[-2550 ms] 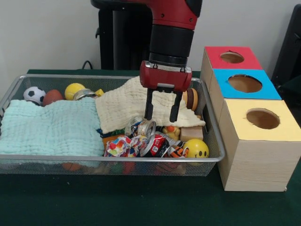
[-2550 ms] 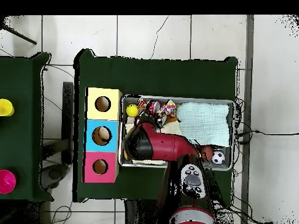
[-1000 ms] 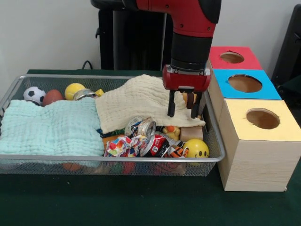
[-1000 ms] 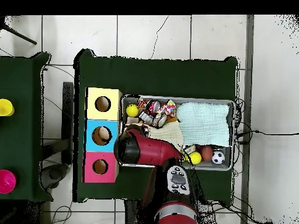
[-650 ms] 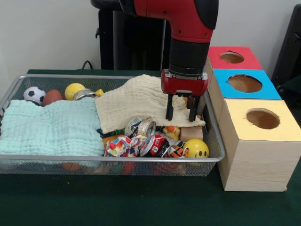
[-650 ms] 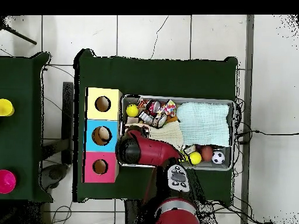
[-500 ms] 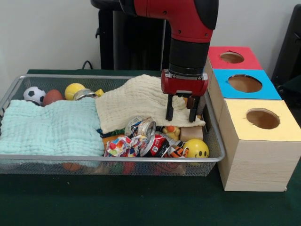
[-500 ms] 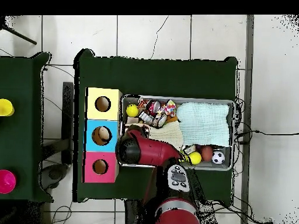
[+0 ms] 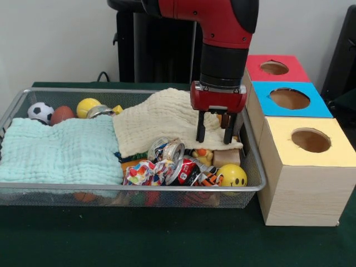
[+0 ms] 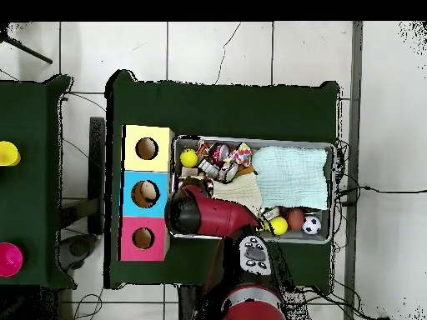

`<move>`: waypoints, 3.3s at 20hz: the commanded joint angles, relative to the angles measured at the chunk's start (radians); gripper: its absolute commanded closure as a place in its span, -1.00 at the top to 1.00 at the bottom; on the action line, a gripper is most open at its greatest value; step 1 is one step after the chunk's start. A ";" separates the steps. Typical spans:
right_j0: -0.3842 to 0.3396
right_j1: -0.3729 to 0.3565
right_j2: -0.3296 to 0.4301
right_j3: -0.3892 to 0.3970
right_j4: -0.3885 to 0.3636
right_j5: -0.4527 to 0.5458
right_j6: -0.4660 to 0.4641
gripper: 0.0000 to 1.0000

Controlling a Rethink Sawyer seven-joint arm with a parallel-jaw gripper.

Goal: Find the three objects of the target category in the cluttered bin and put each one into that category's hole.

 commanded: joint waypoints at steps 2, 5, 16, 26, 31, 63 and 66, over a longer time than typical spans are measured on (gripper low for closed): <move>-0.025 -0.087 0.036 0.027 -0.007 0.033 0.163 1.00; -0.046 -0.102 0.051 0.030 -0.014 0.022 0.160 1.00; -0.090 -0.057 0.072 -0.004 -0.044 -0.062 0.152 1.00; -0.039 0.006 0.034 -0.019 -0.006 -0.146 0.190 1.00; -0.021 0.003 0.024 -0.012 0.013 -0.143 0.195 1.00; -0.085 0.076 0.055 -0.045 -0.082 -0.246 0.154 1.00; -0.077 0.081 0.041 -0.043 -0.075 -0.232 0.152 1.00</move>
